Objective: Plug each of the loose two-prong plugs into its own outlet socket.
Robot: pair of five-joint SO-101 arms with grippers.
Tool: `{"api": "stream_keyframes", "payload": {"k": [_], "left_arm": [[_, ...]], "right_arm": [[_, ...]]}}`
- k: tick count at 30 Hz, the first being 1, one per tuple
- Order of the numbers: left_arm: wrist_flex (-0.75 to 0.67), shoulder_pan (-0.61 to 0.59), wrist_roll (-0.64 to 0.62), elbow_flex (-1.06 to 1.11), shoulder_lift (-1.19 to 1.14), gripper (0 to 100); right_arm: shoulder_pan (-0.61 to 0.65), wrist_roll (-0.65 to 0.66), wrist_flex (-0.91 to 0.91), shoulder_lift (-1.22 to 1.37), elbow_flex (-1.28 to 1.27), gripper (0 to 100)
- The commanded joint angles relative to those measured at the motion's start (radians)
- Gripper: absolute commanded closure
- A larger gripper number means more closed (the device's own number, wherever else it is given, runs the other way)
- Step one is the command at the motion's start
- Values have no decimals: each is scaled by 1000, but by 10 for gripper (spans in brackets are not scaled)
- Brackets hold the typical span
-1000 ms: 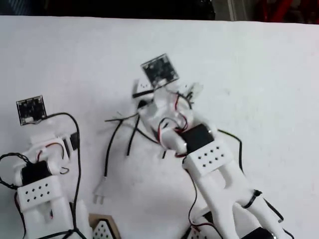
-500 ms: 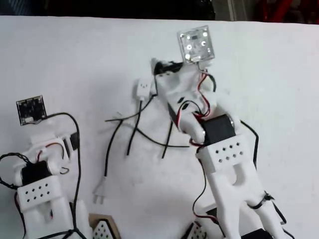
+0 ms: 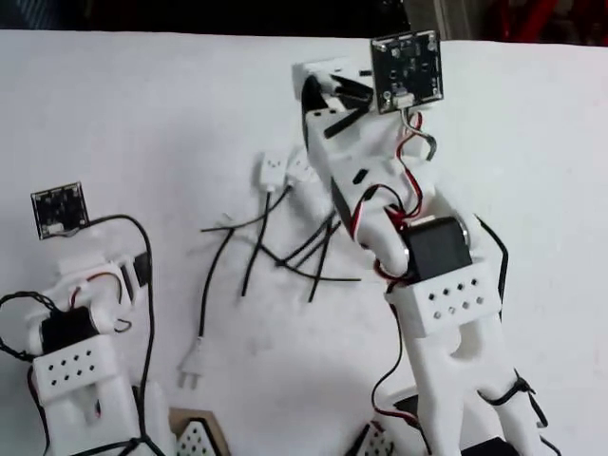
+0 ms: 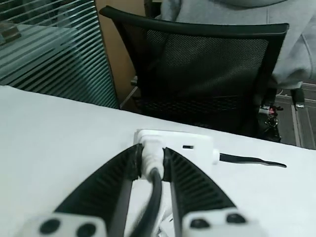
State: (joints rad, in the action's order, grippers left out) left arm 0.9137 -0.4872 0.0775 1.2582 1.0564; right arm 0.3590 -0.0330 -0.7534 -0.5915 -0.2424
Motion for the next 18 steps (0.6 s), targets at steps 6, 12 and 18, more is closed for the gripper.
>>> {"api": "stream_keyframes", "payload": {"k": [6,12,18], "left_arm": [[-21,-7,9,6,19,718],[-21,-4,9,6,19,718],[-21,-4,9,8,19,718]], "right_arm": [[-147,-5,177,208,57,978],[-217,-5,389,481,61,978],[-248,3,519,685,100,975]]}}
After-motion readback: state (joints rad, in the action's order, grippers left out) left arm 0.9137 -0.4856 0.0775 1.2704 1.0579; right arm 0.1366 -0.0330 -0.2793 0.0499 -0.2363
